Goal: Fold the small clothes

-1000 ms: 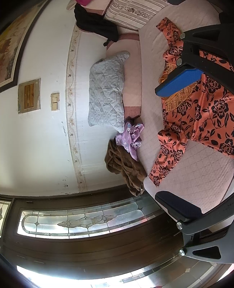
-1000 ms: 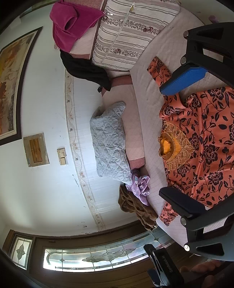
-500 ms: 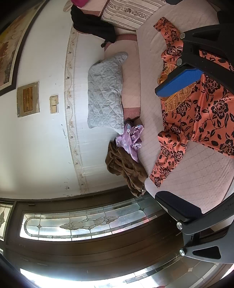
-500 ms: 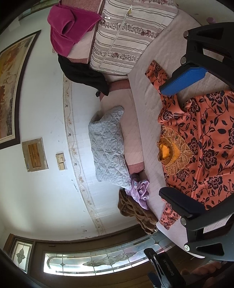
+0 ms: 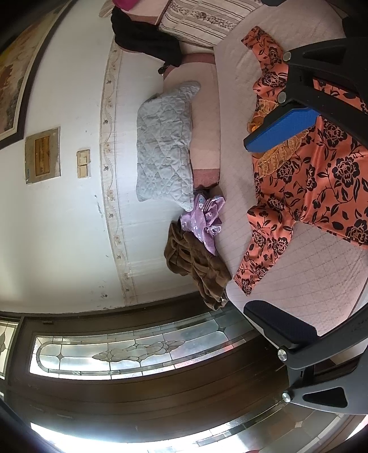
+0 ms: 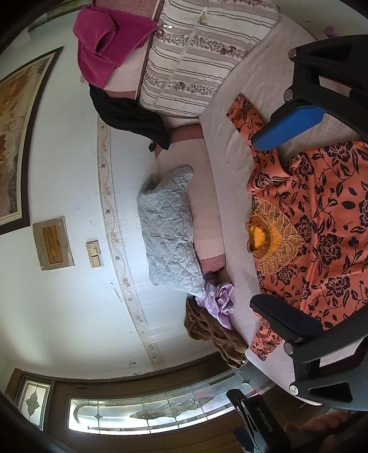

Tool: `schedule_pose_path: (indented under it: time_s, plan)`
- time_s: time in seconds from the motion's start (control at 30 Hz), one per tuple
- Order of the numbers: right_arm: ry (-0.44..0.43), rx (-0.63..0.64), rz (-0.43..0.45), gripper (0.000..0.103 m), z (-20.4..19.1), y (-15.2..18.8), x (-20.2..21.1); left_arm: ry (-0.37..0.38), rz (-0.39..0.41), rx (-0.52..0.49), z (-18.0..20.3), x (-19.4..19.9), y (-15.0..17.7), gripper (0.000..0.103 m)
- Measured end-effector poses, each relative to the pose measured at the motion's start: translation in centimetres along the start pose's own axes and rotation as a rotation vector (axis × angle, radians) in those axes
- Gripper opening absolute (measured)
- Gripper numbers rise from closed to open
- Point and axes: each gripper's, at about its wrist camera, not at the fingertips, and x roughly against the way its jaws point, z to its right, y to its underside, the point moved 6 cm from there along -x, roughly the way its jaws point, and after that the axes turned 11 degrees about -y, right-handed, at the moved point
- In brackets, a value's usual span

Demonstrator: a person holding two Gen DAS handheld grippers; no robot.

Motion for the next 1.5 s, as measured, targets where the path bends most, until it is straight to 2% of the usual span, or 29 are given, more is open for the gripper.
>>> schedule_pose_path:
  time_s: [0.47,0.63,0.8,0.9,1.0,1.07,1.1,1.17,1.23,1.3,1.33,1.47,1.5]
  plan:
    - [0.018,-0.037,-0.023,0.103,2.3,-0.5,-1.6,0.01,-0.018,-0.026,2.1,-1.8,0.2,0.103]
    - [0.017,-0.041,-0.043,0.103,3.4,-0.6,-4.1,0.008,-0.043,-0.043,3.8,-4.1,0.9,0.103]
    - [0.05,-0.054,-0.076,0.103,7.3,-0.4,-8.1,0.042,-0.116,-0.085,7.0,-8.9,2.5,0.103]
    - [0.072,-0.118,-0.109,0.103,12.8,0.2,-11.4,0.065,-0.21,-0.131,9.5,-13.5,5.0,0.103]
    - [0.093,-0.269,-0.156,0.103,20.8,1.9,-15.4,0.097,-0.341,-0.175,12.4,-18.8,8.5,0.103]
    - [0.141,-0.408,-0.199,0.103,27.5,4.0,-18.0,0.102,-0.423,-0.184,14.1,-22.3,11.1,0.103]
    - [0.141,-0.507,-0.202,0.102,31.2,5.3,-19.3,0.102,-0.444,-0.183,14.6,-23.4,11.9,0.103]
    - [0.127,-0.653,-0.191,0.1,36.1,7.2,-20.9,0.101,-0.475,-0.176,15.6,-25.7,13.4,0.103]
    - [0.118,-0.809,-0.198,0.08,40.7,9.9,-22.8,0.087,-0.475,-0.18,16.3,-27.5,14.7,0.103]
    - [0.1,-0.938,-0.21,0.066,43.3,12.2,-24.8,0.077,-0.52,-0.209,17.0,-29.0,16.1,0.103]
    - [0.091,-0.996,-0.219,0.065,44.7,13.2,-26.1,0.085,-0.542,-0.218,17.2,-29.5,16.5,0.103]
    - [0.137,-0.992,-0.176,0.061,47.2,13.3,-28.9,0.054,-0.58,-0.246,17.6,-30.8,17.7,0.103]
    - [0.143,-0.981,-0.177,0.047,47.1,13.1,-29.3,0.058,-0.607,-0.255,17.8,-31.2,18.4,0.103]
